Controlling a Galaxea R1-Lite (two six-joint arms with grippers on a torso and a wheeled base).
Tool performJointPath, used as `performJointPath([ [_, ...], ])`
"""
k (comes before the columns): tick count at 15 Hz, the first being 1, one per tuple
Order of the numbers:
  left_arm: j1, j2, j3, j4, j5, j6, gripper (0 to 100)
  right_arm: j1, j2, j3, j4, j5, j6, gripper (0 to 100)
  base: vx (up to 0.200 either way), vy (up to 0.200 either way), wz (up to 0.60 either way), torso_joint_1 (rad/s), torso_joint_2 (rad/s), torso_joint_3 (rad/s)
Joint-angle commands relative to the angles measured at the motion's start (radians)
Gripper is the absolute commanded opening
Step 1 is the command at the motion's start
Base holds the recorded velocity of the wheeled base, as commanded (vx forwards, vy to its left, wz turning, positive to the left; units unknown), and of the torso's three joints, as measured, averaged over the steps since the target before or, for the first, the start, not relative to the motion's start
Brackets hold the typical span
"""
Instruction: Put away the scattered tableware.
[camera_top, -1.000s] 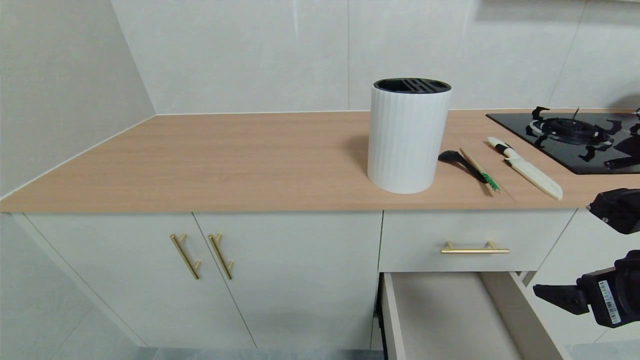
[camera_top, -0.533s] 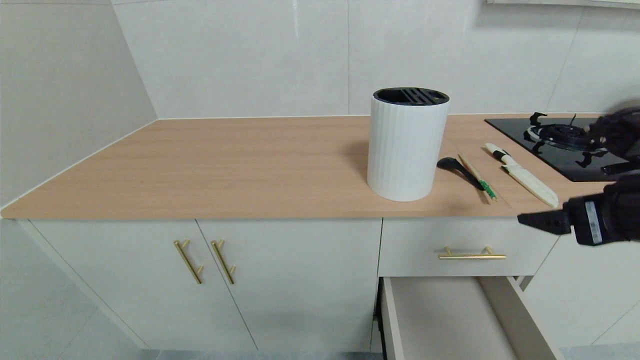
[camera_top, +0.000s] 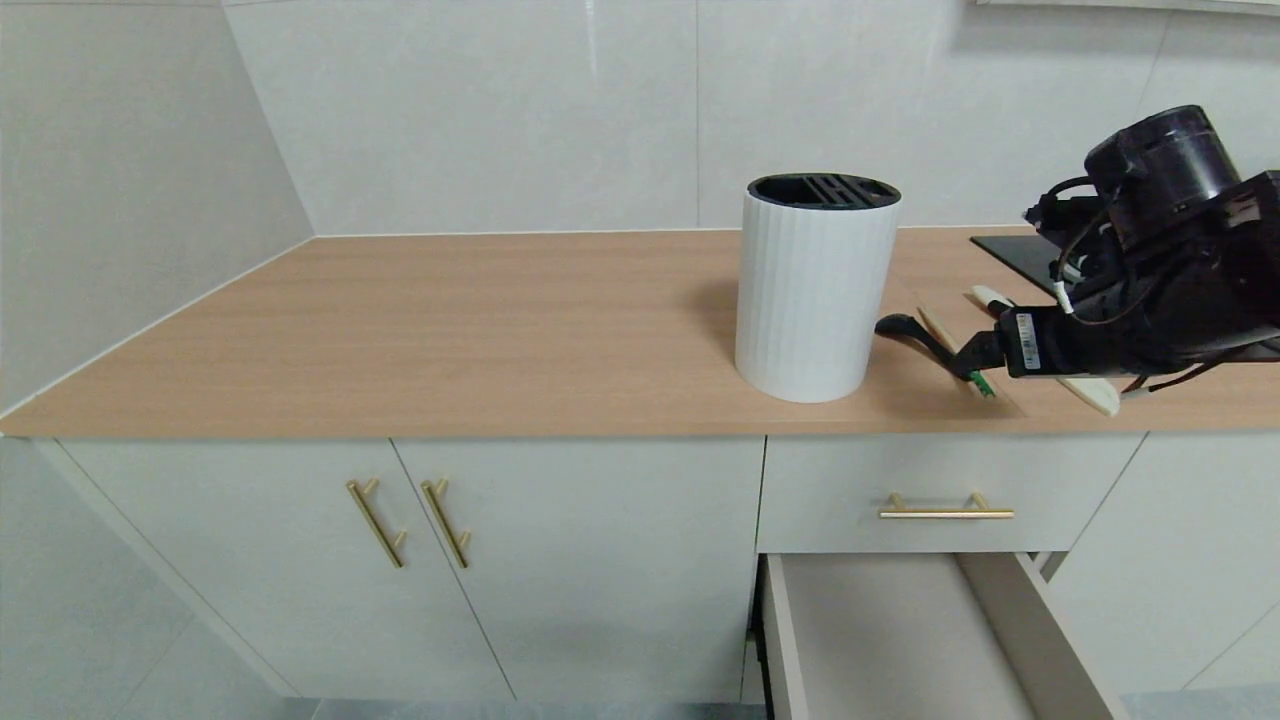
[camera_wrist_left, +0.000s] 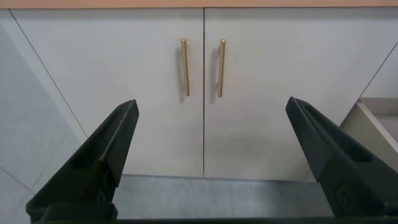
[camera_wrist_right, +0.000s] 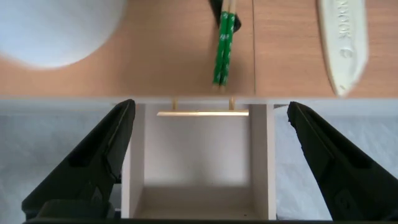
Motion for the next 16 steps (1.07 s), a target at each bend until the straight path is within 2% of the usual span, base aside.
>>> performJointPath([
  [1, 0.001, 0.000, 0.000, -0.001, 0.002, -0.001, 100, -0.020, 0.078, -0.023, 0.001, 0.000, 0.001, 100, 0.000, 0.000, 0.00, 0.000, 0.00, 0.000],
  [5, 0.001, 0.000, 0.000, -0.001, 0.000, -0.001, 100, -0.063, 0.126, -0.053, -0.002, 0.003, 0.006, 100, 0.000, 0.000, 0.00, 0.000, 0.00, 0.000],
  [10, 0.001, 0.000, 0.000, -0.001, 0.000, -0.001, 100, -0.063, 0.172, -0.053, -0.060, 0.005, 0.007, 100, 0.000, 0.000, 0.00, 0.000, 0.00, 0.000],
  [16, 0.001, 0.000, 0.000, -0.001, 0.000, -0.001, 100, -0.063, 0.198, -0.053, -0.070, 0.006, 0.007, 100, 0.000, 0.000, 0.00, 0.000, 0.00, 0.000],
])
